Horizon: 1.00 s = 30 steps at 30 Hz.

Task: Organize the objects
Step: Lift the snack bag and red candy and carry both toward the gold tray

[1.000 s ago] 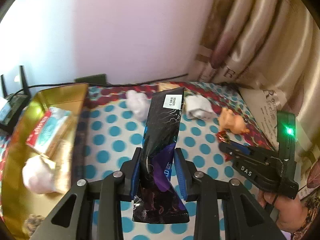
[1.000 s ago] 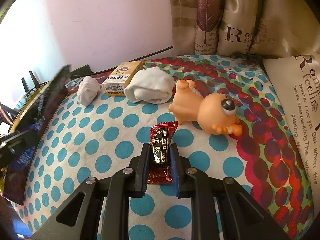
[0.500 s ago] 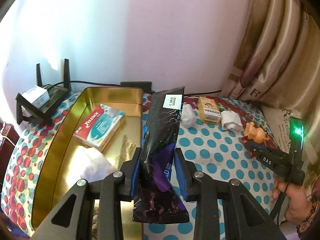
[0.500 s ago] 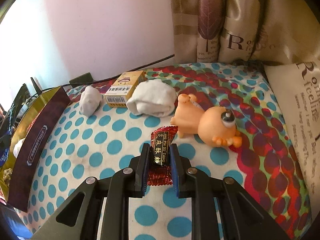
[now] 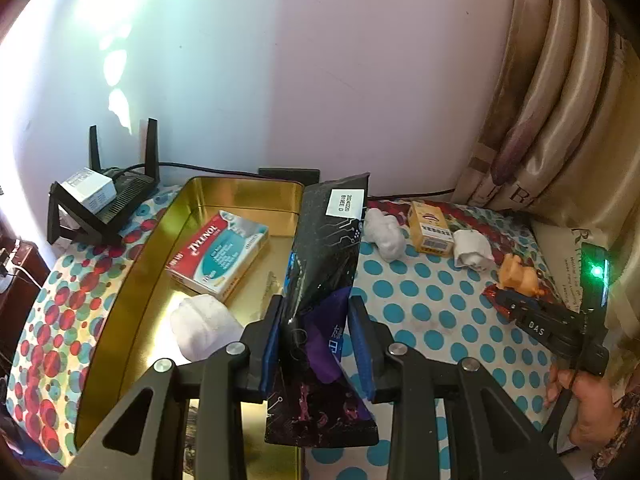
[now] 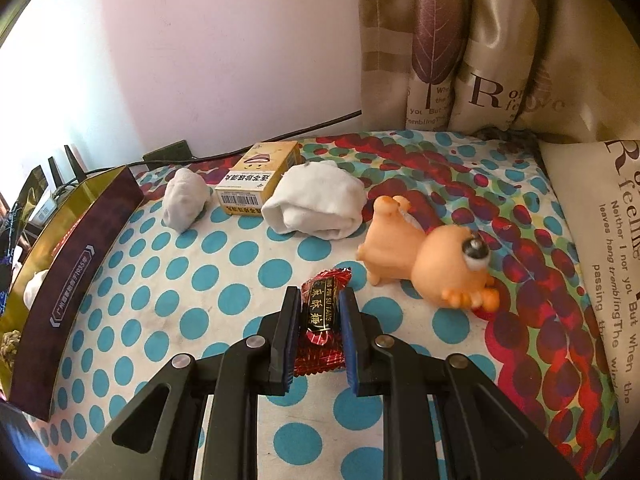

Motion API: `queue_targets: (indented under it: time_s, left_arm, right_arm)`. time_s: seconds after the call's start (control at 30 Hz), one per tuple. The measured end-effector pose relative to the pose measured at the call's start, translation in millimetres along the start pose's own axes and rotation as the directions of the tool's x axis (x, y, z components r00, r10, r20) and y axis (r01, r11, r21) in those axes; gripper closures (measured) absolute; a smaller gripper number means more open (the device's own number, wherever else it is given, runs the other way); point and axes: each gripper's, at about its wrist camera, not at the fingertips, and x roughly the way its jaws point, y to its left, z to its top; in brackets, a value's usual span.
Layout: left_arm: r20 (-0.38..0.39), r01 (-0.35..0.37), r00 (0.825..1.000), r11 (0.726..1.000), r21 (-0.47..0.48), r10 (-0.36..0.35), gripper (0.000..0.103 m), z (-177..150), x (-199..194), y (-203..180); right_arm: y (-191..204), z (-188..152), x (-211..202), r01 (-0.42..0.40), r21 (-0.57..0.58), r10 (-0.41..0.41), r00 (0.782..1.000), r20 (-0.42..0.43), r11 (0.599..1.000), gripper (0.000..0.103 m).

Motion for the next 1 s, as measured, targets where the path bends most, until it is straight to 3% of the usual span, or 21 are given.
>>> queue_targets:
  time_s: [1.0]
  left_arm:
    - [0.006,-0.101,0.995,0.990,-0.097,0.102,0.071,-5,-16,47]
  right_arm:
    - [4,1,-6,-0.024,-0.010,0.025,0.999,0.033,1.000,0.085]
